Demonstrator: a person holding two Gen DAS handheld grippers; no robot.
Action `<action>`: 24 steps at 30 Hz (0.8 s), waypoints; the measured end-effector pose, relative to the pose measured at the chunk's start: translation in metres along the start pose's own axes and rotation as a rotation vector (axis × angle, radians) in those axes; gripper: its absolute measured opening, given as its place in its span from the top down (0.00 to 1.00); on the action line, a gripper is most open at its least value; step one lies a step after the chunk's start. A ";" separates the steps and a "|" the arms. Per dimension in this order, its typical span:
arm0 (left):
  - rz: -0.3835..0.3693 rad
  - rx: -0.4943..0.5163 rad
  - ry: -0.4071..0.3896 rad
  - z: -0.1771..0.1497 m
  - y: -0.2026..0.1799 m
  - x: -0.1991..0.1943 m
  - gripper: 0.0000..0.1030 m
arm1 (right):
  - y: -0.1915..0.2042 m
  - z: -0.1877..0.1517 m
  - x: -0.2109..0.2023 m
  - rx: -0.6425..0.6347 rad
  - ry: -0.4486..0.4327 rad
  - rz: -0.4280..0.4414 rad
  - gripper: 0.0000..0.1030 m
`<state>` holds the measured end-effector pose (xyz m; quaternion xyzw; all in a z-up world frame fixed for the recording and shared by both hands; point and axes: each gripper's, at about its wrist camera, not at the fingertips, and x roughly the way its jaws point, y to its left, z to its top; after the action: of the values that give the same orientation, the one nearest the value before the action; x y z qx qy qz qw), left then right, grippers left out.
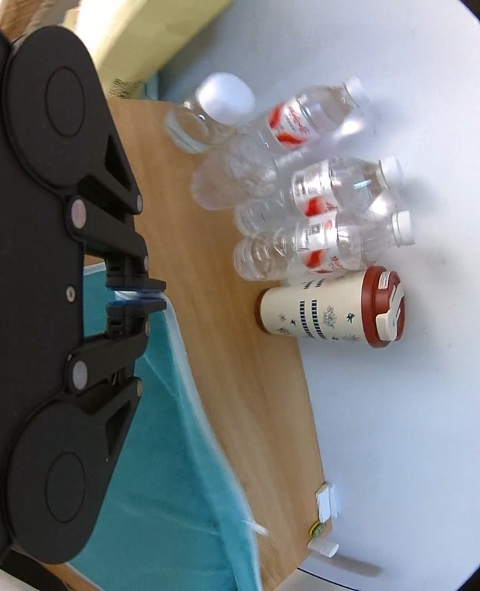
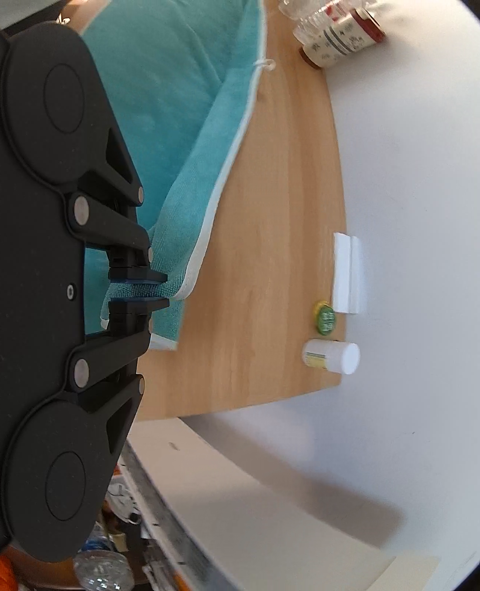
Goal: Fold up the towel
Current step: 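Close the left tool on the piped edge and fold it over with both tools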
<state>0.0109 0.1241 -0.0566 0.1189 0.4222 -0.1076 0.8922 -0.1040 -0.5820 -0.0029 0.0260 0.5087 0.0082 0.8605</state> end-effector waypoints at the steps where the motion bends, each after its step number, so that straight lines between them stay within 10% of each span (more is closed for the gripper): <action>1: -0.009 -0.013 0.018 -0.005 0.001 0.001 0.97 | 0.034 -0.008 0.011 0.011 0.000 0.001 0.94; 5: -0.017 -0.060 0.018 -0.017 0.009 -0.005 0.97 | 0.075 -0.020 0.027 -0.009 0.011 -0.017 0.94; 16: -0.021 -0.128 -0.011 -0.043 0.017 -0.054 0.97 | 0.018 -0.059 0.004 0.058 -0.041 -0.032 0.94; 24: -0.057 -0.068 0.134 -0.078 0.003 -0.042 0.97 | -0.027 -0.048 0.055 0.082 0.079 -0.065 0.93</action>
<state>-0.0712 0.1542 -0.0714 0.0837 0.4876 -0.1102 0.8620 -0.1198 -0.6051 -0.0750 0.0445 0.5430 -0.0396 0.8376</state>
